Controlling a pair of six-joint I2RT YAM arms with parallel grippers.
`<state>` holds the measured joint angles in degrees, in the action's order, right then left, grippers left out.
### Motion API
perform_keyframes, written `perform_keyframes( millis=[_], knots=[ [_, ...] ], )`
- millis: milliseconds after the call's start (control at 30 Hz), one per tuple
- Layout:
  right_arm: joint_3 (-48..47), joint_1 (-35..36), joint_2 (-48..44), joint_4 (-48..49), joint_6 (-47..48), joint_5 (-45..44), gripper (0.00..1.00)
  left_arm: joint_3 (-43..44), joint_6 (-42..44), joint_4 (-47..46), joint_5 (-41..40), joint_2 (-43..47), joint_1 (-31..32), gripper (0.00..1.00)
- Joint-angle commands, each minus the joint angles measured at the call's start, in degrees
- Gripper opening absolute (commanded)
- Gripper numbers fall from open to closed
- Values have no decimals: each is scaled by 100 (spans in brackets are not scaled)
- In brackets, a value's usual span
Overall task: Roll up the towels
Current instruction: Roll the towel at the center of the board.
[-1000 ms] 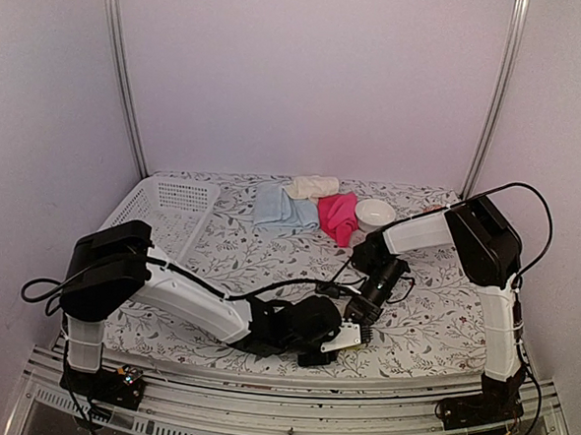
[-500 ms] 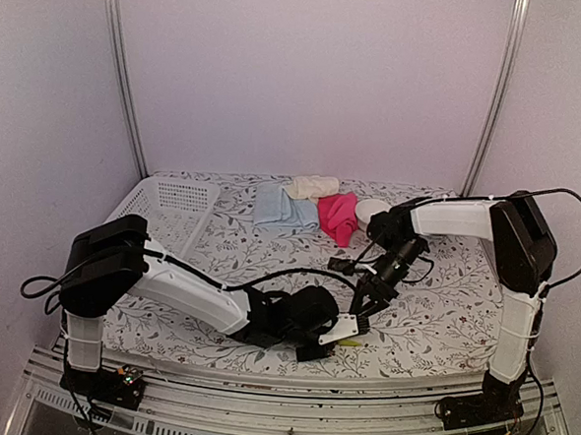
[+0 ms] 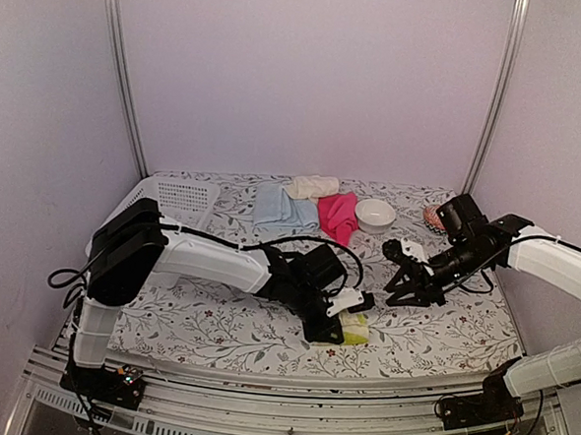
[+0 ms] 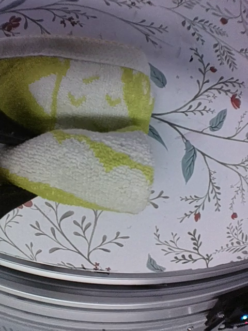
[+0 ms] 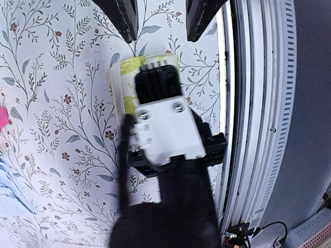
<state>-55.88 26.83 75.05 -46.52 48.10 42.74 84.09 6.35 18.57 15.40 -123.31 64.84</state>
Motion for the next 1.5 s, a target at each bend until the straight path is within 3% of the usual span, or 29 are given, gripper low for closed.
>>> perform_keyframes(
  millis=[0,233,433,733,867,1000,1167,1467],
  knots=[
    [736,598,-543,908,283,-855,33,249,-445,1158,1345,-637,-349,20],
    [1519,1879,-496,2112,67,-2674,41,728,-730,1405,2157,-1012,-648,20],
    [1466,2277,113,2865,22,-3479,45,869,-767,1496,2216,-1137,-709,22],
    [1342,2606,1193,3078,185,-3531,45,846,-781,1501,2288,-1164,-815,23],
    [1254,2610,1365,2863,141,-3337,26,739,-732,1409,2198,-1001,-837,25],
    [1195,2605,1537,2580,100,-3152,14,493,-703,1135,1812,-610,-844,37],
    [941,2574,1839,2077,-50,-2702,9,-485,-765,335,1049,268,-843,50],
    [-66,1929,2737,861,-274,-1158,9,-2590,-1298,-1032,-128,2214,-785,54]
  ],
)
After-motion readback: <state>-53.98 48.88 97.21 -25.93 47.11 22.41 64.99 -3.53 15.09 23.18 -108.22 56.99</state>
